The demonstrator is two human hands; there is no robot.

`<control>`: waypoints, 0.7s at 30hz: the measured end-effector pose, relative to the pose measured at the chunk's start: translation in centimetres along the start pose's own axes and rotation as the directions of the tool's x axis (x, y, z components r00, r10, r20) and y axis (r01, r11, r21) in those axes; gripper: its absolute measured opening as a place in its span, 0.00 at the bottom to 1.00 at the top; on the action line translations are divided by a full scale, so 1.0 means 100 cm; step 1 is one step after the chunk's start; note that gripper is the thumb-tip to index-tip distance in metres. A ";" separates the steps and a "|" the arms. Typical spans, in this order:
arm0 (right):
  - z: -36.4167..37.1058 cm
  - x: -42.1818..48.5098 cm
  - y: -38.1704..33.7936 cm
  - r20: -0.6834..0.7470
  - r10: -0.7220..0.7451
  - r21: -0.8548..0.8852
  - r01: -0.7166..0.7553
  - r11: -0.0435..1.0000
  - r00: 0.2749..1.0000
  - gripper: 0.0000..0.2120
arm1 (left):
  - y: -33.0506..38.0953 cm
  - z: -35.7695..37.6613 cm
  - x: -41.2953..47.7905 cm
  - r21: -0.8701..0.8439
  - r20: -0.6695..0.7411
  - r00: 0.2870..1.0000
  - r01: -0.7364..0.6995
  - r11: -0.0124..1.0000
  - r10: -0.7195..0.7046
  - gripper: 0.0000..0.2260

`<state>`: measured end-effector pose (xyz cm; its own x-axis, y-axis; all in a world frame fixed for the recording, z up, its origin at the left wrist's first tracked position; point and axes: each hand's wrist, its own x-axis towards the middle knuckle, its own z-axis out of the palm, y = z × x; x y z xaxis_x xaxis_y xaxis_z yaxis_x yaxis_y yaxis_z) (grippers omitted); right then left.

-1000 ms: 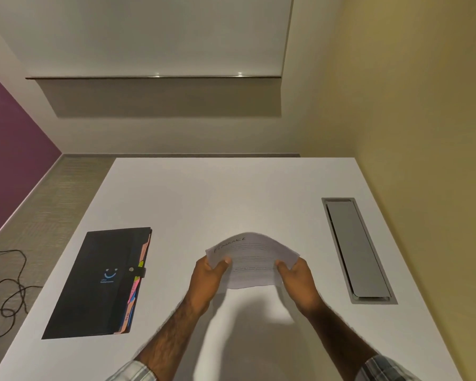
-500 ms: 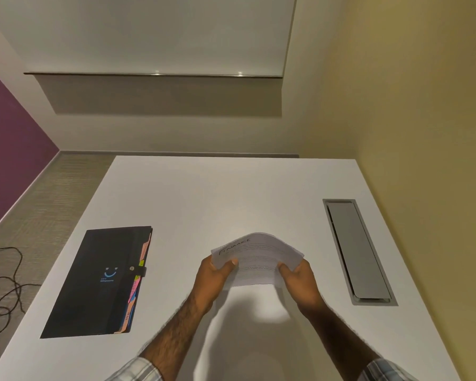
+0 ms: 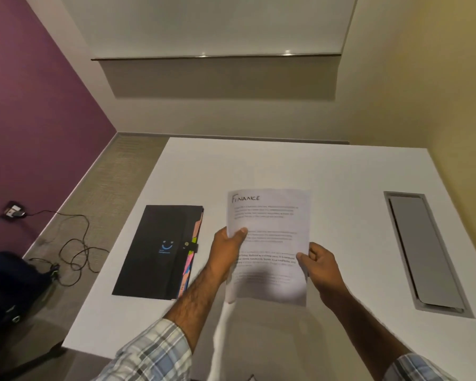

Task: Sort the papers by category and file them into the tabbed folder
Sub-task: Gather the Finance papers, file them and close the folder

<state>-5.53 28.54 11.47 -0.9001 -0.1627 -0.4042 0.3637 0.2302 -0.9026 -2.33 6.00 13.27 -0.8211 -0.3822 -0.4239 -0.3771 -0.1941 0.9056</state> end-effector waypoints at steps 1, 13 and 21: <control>0.012 0.001 -0.001 0.011 -0.004 -0.001 0.004 1.000 1.000 0.06 | 0.001 -0.011 0.005 -0.023 -0.018 1.000 0.005 1.000 -0.005 0.09; 0.111 0.006 -0.006 -0.222 0.112 -0.037 -0.123 0.992 0.969 0.07 | -0.061 -0.196 0.093 0.857 -0.158 0.971 0.044 0.514 0.180 0.18; 0.138 -0.015 0.016 -0.326 0.190 0.011 -0.197 0.980 0.926 0.03 | -0.083 -0.206 0.149 0.987 0.079 0.991 -0.093 0.134 0.111 0.45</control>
<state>-0.35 15.92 8.62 -0.8428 0.2057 -0.4974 0.5365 0.2474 -0.8068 -2.60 -16.64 -0.84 -0.8891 -0.3292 -0.3179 -0.3966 0.9010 0.1760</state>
